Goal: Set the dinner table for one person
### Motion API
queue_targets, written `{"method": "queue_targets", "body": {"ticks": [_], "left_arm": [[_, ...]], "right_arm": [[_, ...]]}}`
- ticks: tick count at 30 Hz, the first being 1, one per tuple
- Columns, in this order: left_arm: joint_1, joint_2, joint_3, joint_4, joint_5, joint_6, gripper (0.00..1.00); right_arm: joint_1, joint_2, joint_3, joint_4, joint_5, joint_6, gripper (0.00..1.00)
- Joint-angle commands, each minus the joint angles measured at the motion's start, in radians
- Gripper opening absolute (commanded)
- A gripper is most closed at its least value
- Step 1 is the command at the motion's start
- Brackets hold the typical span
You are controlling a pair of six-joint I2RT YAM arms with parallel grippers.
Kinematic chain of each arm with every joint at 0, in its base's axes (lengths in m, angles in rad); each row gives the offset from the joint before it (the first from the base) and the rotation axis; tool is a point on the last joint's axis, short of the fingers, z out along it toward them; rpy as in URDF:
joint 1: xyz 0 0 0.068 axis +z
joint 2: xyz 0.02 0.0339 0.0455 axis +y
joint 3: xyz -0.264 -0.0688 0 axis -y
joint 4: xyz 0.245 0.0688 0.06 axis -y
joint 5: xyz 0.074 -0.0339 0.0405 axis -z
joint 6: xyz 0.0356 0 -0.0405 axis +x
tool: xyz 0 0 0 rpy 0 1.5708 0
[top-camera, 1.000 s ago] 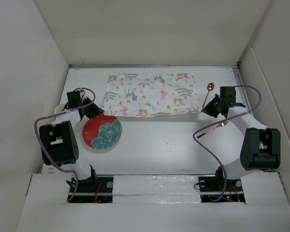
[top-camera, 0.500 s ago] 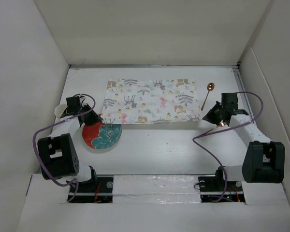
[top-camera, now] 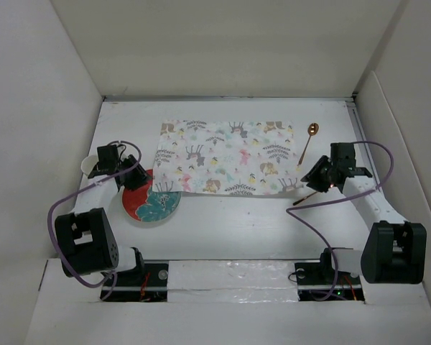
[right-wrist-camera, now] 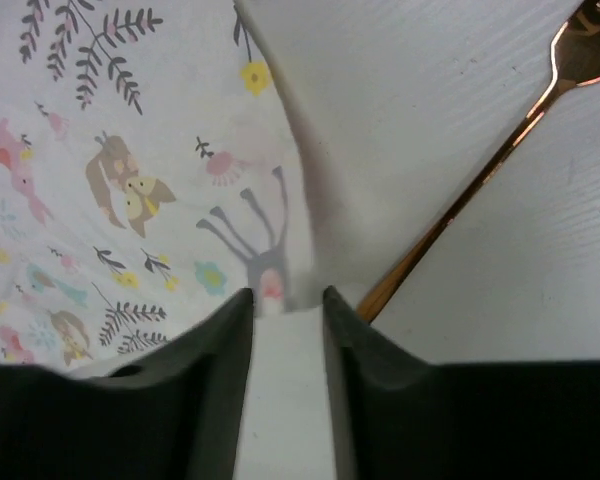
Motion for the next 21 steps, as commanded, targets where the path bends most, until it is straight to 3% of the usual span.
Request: {"method": "queue_targets", "body": {"ticks": [1, 3, 7, 8, 9, 10, 11, 12, 14, 16, 18, 20, 21], "left_arm": [[0.001, -0.088, 0.001, -0.035, 0.014, 0.015, 0.33], [-0.008, -0.139, 0.038, -0.067, 0.003, 0.010, 0.38], [-0.050, -0.225, 0.127, -0.114, -0.040, -0.005, 0.38], [-0.064, -0.248, 0.150, -0.111, -0.034, -0.013, 0.34], [-0.064, -0.285, 0.161, -0.111, -0.008, -0.025, 0.28], [-0.064, -0.303, 0.167, -0.108, 0.006, -0.033, 0.15], [-0.064, -0.318, 0.176, -0.107, 0.024, -0.042, 0.08], [-0.064, -0.344, 0.179, -0.111, 0.040, -0.053, 0.00], [-0.073, -0.357, 0.185, -0.136, 0.092, -0.057, 0.00], [-0.102, -0.372, 0.181, -0.147, 0.098, -0.056, 0.00], [-0.131, -0.388, 0.170, -0.156, 0.077, -0.048, 0.00], [-0.131, -0.389, 0.173, -0.153, 0.081, -0.042, 0.00], [-0.131, -0.388, 0.181, -0.153, 0.083, -0.039, 0.00]], "right_arm": [[-0.006, -0.040, 0.061, -0.041, 0.022, -0.021, 0.44], [0.033, -0.064, 0.090, -0.061, 0.022, -0.030, 0.59], [0.167, -0.115, 0.162, -0.106, -0.007, -0.025, 0.63], [0.208, -0.130, 0.159, -0.093, -0.019, -0.013, 0.57], [0.254, -0.152, 0.155, -0.072, -0.034, 0.026, 0.32], [0.362, -0.158, 0.146, -0.019, -0.042, 0.059, 0.19], [0.424, -0.157, 0.126, 0.012, -0.039, 0.092, 0.05], [0.487, -0.141, 0.116, 0.049, -0.027, 0.167, 0.00], [0.675, -0.106, 0.096, 0.176, 0.034, 0.265, 0.00], [0.771, -0.008, 0.106, 0.300, 0.062, 0.316, 0.00], [0.876, 0.084, 0.159, 0.376, 0.073, 0.360, 0.03], [0.928, 0.237, 0.228, 0.398, 0.079, 0.396, 0.49], [0.978, 0.289, 0.266, 0.407, 0.087, 0.400, 0.55]]}}
